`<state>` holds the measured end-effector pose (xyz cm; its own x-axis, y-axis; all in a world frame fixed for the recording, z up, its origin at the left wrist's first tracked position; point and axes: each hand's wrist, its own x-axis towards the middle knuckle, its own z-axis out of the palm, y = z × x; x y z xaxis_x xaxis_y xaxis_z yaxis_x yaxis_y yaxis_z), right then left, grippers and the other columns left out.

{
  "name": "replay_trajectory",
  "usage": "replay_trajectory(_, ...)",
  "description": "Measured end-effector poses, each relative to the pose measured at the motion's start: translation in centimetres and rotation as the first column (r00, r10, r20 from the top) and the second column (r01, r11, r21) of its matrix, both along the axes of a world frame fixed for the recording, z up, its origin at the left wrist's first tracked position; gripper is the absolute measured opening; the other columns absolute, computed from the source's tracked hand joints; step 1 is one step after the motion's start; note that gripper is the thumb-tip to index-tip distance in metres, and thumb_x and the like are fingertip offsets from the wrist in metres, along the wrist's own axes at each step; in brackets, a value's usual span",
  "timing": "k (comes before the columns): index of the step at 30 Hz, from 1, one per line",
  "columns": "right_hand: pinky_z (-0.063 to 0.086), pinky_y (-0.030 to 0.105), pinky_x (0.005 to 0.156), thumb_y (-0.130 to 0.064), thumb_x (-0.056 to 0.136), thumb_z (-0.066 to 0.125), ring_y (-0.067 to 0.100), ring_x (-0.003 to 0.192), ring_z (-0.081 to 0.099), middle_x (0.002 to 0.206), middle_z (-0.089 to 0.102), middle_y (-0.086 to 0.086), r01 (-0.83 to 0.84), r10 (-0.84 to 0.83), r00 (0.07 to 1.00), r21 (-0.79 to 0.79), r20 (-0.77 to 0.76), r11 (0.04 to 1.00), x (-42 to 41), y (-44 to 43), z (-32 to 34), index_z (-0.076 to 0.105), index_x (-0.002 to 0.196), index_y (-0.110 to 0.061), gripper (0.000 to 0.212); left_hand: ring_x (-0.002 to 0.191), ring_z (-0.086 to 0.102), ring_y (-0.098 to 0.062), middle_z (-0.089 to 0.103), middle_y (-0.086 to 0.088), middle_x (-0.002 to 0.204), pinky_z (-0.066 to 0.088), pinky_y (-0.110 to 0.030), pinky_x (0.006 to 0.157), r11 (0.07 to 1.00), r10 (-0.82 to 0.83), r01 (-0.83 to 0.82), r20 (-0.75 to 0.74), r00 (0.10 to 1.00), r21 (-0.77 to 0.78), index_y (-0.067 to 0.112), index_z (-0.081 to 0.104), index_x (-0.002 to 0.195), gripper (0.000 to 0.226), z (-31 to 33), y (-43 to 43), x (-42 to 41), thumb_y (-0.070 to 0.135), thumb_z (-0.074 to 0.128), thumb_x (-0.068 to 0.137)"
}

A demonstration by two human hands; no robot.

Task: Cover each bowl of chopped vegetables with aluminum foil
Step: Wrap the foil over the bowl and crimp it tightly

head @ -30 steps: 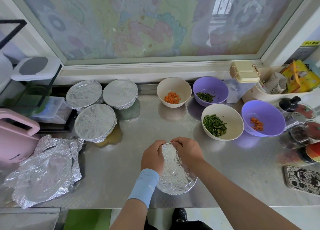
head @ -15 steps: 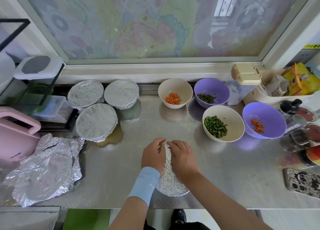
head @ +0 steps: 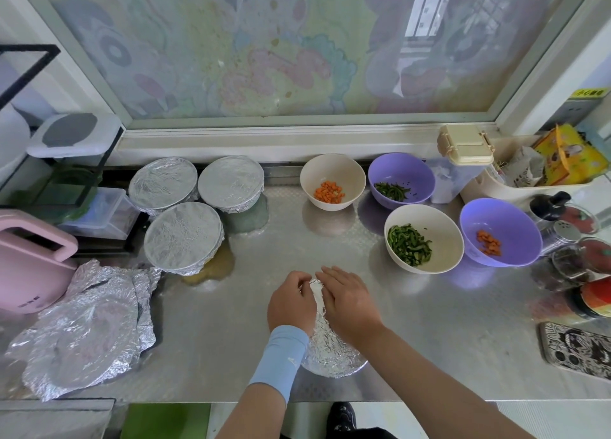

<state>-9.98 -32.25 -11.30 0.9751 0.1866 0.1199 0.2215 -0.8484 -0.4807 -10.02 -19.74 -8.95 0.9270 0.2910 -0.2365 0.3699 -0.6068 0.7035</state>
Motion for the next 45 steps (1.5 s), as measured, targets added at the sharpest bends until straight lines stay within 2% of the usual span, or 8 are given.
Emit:
replay_trajectory(6,0.027,0.033,0.116,-0.038,0.096,0.022,0.016,0.135,0.046,0.142,0.054,-0.003,-0.044,0.045,0.992,0.005,-0.119,0.999,0.1,-0.5,0.5,0.057,0.136,-0.019,0.056,0.088,0.066,-0.013,0.071,0.011,0.099,0.053,-0.029,0.081,0.997,0.002,0.002,0.058,0.998,-0.073,0.029,0.068,0.109,0.03,-0.4,-0.3,-0.9,0.014,0.044,0.098)
replay_trajectory(9,0.046,0.028,0.095,-0.036,0.101,0.038,0.015,0.111,0.062,0.12,0.068,-0.008,0.108,-0.09,0.978,0.086,-0.191,0.99,0.5,-0.7,1.4,0.065,0.123,-0.025,0.036,0.084,0.066,-0.016,0.071,0.009,0.096,0.052,-0.028,0.076,0.996,0.068,-0.065,0.047,0.997,-0.057,0.028,0.068,0.105,0.029,-0.3,-0.7,-1.6,0.015,0.044,0.096)
replay_trajectory(13,0.049,0.027,0.069,-0.036,0.098,0.051,0.011,0.079,0.063,0.084,0.07,-0.012,0.244,-0.173,0.922,0.172,-0.346,0.954,0.8,-0.7,1.4,0.068,0.103,-0.033,0.019,0.069,0.066,-0.016,0.07,0.01,0.075,0.056,-0.035,0.068,0.994,0.036,-0.042,-0.059,0.998,-0.099,0.033,0.062,0.088,0.022,-0.4,-0.2,-0.7,0.025,0.042,0.086)
replay_trajectory(18,0.049,0.027,0.065,-0.039,0.093,0.055,0.006,0.074,0.061,0.078,0.069,-0.014,0.292,-0.194,0.889,0.187,-0.415,0.938,1.2,-0.4,1.4,0.07,0.095,-0.036,0.015,0.049,0.052,-0.014,0.063,0.011,0.06,0.054,-0.037,0.056,0.937,0.026,-0.052,-0.078,0.997,-0.346,0.032,0.071,0.081,0.022,-0.5,0.5,-0.4,0.023,0.053,0.089)
replay_trajectory(21,0.048,0.024,0.065,-0.035,0.092,0.058,0.006,0.076,0.062,0.08,0.069,-0.014,0.306,-0.164,0.863,0.236,-0.479,0.922,1.7,-0.5,1.8,0.072,0.093,-0.033,0.014,0.056,0.056,-0.013,0.065,0.011,0.067,0.054,-0.034,0.061,0.95,0.002,-0.021,-0.061,0.998,-0.312,0.029,0.07,0.084,0.021,-0.4,0.6,-0.5,0.023,0.052,0.093)
replay_trajectory(30,0.042,0.022,0.057,-0.039,0.09,0.059,0.005,0.067,0.059,0.068,0.066,-0.014,0.322,-0.182,0.845,0.206,-0.503,0.924,1.9,-1.2,2.4,0.074,0.089,-0.035,0.015,0.084,0.062,-0.01,0.069,0.014,0.093,0.05,-0.026,0.079,0.978,0.024,-0.016,0.035,0.999,-0.206,0.032,0.067,0.101,0.032,-0.9,0.1,-1.9,0.014,0.041,0.099)
replay_trajectory(37,0.042,0.024,0.059,-0.039,0.092,0.055,0.004,0.068,0.058,0.07,0.065,-0.014,0.277,-0.145,0.847,0.191,-0.511,0.942,1.8,-1.2,2.8,0.07,0.09,-0.037,0.015,0.05,0.055,-0.018,0.066,0.004,0.062,0.047,-0.031,0.053,0.923,0.036,-0.073,-0.104,0.994,-0.378,0.042,0.068,0.085,0.034,-0.2,0.0,-1.7,0.019,0.043,0.088)
replay_trajectory(45,0.041,0.018,0.059,-0.037,0.094,0.054,0.005,0.072,0.059,0.074,0.066,-0.015,0.312,-0.193,0.853,0.177,-0.484,0.934,1.5,-1.7,3.0,0.071,0.093,-0.034,0.016,0.061,0.063,-0.02,0.066,0.004,0.067,0.055,-0.038,0.062,0.945,0.055,-0.069,-0.051,0.997,-0.319,0.033,0.063,0.083,0.021,-0.3,-0.2,-1.6,0.026,0.046,0.094)
